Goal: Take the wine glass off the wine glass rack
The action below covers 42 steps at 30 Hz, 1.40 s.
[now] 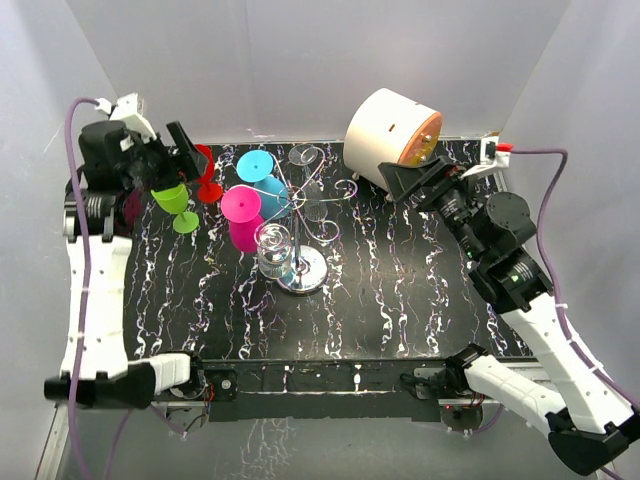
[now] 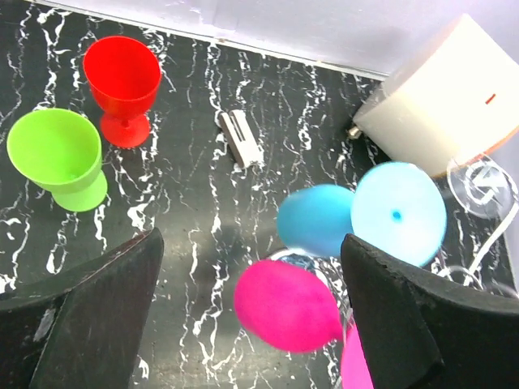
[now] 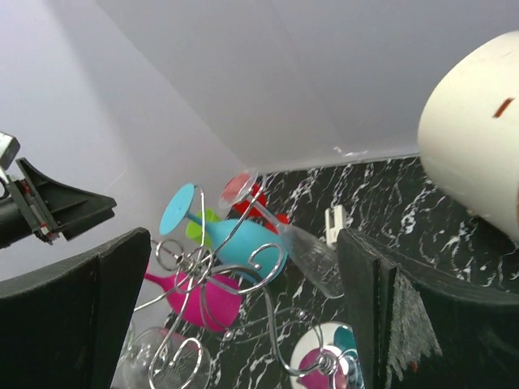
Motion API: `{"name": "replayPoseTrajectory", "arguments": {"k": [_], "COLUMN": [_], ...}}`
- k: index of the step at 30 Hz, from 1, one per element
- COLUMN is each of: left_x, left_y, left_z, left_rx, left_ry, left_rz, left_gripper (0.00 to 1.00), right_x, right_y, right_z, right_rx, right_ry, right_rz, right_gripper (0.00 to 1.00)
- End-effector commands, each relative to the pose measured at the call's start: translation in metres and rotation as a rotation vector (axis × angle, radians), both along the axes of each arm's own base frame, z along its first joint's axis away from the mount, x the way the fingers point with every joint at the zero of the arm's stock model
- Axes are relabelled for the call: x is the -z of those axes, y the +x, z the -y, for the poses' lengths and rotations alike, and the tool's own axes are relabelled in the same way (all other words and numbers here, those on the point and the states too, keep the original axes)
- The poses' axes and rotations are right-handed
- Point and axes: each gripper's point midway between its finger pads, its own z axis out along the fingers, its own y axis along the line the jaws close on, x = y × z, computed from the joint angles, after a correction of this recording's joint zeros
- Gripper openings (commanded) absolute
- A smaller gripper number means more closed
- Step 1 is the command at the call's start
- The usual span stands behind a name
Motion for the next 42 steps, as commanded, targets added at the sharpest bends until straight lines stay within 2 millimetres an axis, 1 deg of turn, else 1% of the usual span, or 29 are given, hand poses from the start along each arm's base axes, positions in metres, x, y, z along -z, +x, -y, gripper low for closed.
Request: {"name": "replayPoseTrajectory", "arguments": {"k": [1, 4, 6, 7, 8, 11, 17, 20, 23, 27, 31, 34, 36, 39, 42], "left_x": [0.004, 0.011, 0.016, 0.02, 0.027, 0.04, 0.058, 0.06, 0.059, 0.053, 0.043, 0.034, 0.028, 0.019, 0.007], "left_y": [-0.026, -0.043, -0.053, -0.059, -0.064, -0.077, -0.098, -0.104, -0.11, -0.114, -0.116, -0.116, -0.114, -0.109, -0.103], "left_z": [0.014, 0.016, 0.022, 0.026, 0.03, 0.035, 0.033, 0.03, 0.03, 0.029, 0.025, 0.024, 0.028, 0.045, 0.058], "left_rx": [0.058, 0.064, 0.087, 0.103, 0.116, 0.134, 0.129, 0.117, 0.116, 0.11, 0.095, 0.09, 0.103, 0.167, 0.206], "left_ry": [-0.068, -0.082, -0.111, -0.128, -0.144, -0.173, -0.162, -0.147, -0.145, -0.14, -0.125, -0.125, -0.148, -0.229, -0.32], "left_rz": [0.018, 0.008, 0.004, 0.0, -0.01, -0.037, -0.08, -0.087, -0.082, -0.07, -0.049, -0.027, -0.014, -0.003, 0.006], "left_gripper": [0.9, 0.91, 0.91, 0.91, 0.92, 0.92, 0.93, 0.94, 0.94, 0.94, 0.94, 0.95, 0.96, 0.96, 0.94], "right_x": [-0.012, -0.011, -0.011, -0.009, -0.014, -0.015, -0.019, -0.021, -0.017, -0.011, -0.008, -0.005, -0.002, 0.004, 0.005], "right_y": [-0.012, -0.007, 0.0, 0.005, 0.009, 0.022, 0.053, 0.065, 0.079, 0.088, 0.096, 0.105, 0.106, 0.106, 0.102], "right_z": [-0.025, -0.034, -0.04, -0.044, -0.047, -0.062, -0.083, -0.094, -0.106, -0.123, -0.135, -0.136, -0.137, -0.137, -0.133], "right_rx": [-0.158, -0.187, -0.197, -0.204, -0.211, -0.253, -0.277, -0.3, -0.333, -0.401, -0.45, -0.441, -0.443, -0.448, -0.442], "right_ry": [0.01, 0.006, 0.01, 0.008, 0.008, -0.006, -0.042, -0.052, -0.066, -0.079, -0.102, -0.125, -0.128, -0.13, -0.13], "right_rz": [0.025, 0.011, -0.008, -0.028, -0.037, -0.059, -0.052, -0.036, -0.042, -0.054, -0.048, -0.054, -0.064, -0.082, -0.089], "right_gripper": [0.98, 0.98, 0.98, 0.98, 0.97, 0.97, 0.92, 0.88, 0.84, 0.82, 0.78, 0.73, 0.73, 0.74, 0.76]}}
